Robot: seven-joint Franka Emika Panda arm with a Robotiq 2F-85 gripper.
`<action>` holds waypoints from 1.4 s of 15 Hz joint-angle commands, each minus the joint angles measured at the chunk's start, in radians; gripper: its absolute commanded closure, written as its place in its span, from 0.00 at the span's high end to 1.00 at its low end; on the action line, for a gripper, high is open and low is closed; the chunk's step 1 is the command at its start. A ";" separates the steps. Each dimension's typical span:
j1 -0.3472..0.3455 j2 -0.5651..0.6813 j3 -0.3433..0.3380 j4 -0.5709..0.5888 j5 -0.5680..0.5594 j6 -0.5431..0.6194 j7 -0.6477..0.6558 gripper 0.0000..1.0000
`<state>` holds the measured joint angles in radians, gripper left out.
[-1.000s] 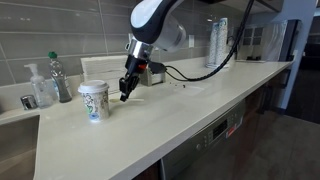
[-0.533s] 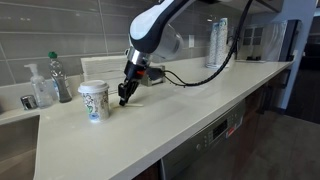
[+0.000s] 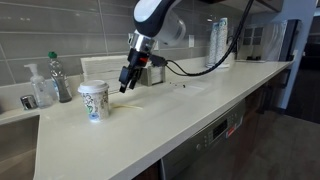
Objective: Remove a spoon from the paper towel on the counter top and move it to the left near the paper coffee cup with a lid
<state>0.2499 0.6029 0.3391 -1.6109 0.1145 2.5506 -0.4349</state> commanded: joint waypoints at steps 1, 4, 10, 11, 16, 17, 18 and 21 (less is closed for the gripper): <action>-0.075 -0.134 0.026 -0.082 0.021 -0.200 -0.021 1.00; -0.090 -0.237 -0.004 -0.113 0.018 -0.397 -0.006 1.00; -0.079 -0.461 -0.082 -0.174 -0.050 -0.736 0.094 1.00; -0.078 -0.495 -0.090 -0.190 -0.059 -0.764 0.104 1.00; -0.090 -0.674 -0.139 -0.270 -0.159 -0.922 0.197 1.00; -0.096 -0.709 -0.150 -0.287 -0.181 -0.921 0.199 1.00; -0.101 -0.742 -0.162 -0.304 -0.194 -0.906 0.186 1.00; -0.095 -0.716 -0.175 -0.255 -0.180 -0.919 0.174 1.00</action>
<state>0.1479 -0.1158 0.1700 -1.8693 -0.0651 1.6344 -0.2617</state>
